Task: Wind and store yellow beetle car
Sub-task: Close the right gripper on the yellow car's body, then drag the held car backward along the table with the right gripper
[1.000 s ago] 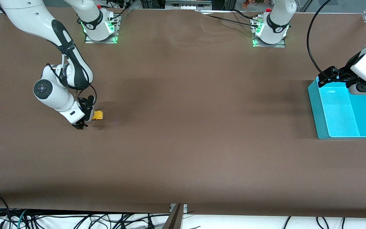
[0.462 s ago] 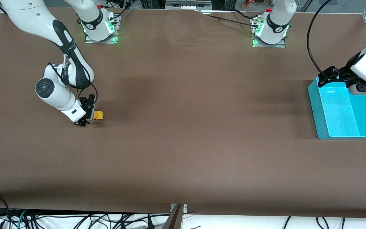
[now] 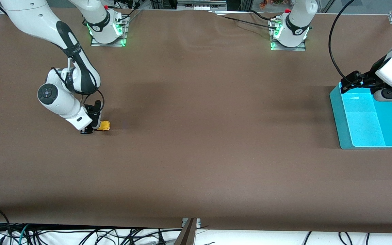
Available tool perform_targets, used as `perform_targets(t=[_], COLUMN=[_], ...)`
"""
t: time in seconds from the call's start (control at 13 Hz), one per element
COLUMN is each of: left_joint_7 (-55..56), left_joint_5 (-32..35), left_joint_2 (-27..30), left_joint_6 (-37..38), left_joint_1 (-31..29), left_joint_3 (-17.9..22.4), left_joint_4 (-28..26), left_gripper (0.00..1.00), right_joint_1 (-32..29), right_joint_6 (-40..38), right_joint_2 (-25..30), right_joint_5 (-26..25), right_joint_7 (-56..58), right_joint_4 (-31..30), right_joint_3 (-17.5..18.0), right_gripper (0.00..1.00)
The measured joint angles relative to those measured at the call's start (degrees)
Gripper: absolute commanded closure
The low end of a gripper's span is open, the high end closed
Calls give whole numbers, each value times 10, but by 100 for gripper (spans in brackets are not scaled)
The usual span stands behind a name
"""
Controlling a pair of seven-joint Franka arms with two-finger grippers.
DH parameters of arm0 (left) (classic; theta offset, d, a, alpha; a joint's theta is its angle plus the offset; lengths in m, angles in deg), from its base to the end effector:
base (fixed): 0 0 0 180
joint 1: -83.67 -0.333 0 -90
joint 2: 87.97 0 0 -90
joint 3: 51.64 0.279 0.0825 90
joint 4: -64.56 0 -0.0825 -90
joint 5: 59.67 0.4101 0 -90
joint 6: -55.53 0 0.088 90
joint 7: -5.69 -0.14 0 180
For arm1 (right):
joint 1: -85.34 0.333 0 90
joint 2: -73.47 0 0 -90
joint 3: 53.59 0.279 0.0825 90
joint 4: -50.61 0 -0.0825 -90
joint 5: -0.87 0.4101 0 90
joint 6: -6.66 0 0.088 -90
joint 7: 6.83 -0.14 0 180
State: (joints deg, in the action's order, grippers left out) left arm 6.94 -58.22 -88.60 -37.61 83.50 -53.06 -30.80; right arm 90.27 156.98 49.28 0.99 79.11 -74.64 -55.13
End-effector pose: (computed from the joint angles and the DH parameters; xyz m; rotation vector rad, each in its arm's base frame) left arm 0.5829 -0.0093 0.5062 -3.1146 0.0031 0.0766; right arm 0.5584 0.0319 0.1040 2.2211 2.1967 0.0080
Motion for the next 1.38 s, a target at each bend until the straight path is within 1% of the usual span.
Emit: perform_targets(t=[0.23, 0.31, 0.62, 0.69, 0.85, 1.0, 1.08, 1.15, 1.38], left_joint_7=[0, 0, 0, 0, 0, 0, 0, 0, 0], left_joint_5=[0, 0, 0, 0, 0, 0, 0, 0, 0], left_joint_2=[0, 0, 0, 0, 0, 0, 0, 0, 0], left_joint_6=[0, 0, 0, 0, 0, 0, 0, 0, 0], left_joint_1=[0, 0, 0, 0, 0, 0, 0, 0, 0], left_joint_3=[0, 0, 0, 0, 0, 0, 0, 0, 0], left_joint_4=[0, 0, 0, 0, 0, 0, 0, 0, 0], left_gripper=[0, 0, 0, 0, 0, 0, 0, 0, 0], right_joint_1=[-6, -20, -140, -160, -176, -177, -177, -177, -176], right_joint_6=[0, 1, 36, 46, 50, 50, 50, 50, 53], right_joint_2=[0, 0, -6, -8, -11, -11, -11, -11, -33], right_joint_5=[0, 0, 0, 0, 0, 0, 0, 0, 0], right_joint_7=[8, 25, 151, 170, 187, 187, 187, 187, 188], right_joint_4=[0, 0, 0, 1, 4, 4, 4, 4, 6], right_joint_3=[-2, -4, -8, -7, -7, -6, -6, -6, -6], right_gripper=[76, 76, 75, 75, 73, 68, 41, 0, 0])
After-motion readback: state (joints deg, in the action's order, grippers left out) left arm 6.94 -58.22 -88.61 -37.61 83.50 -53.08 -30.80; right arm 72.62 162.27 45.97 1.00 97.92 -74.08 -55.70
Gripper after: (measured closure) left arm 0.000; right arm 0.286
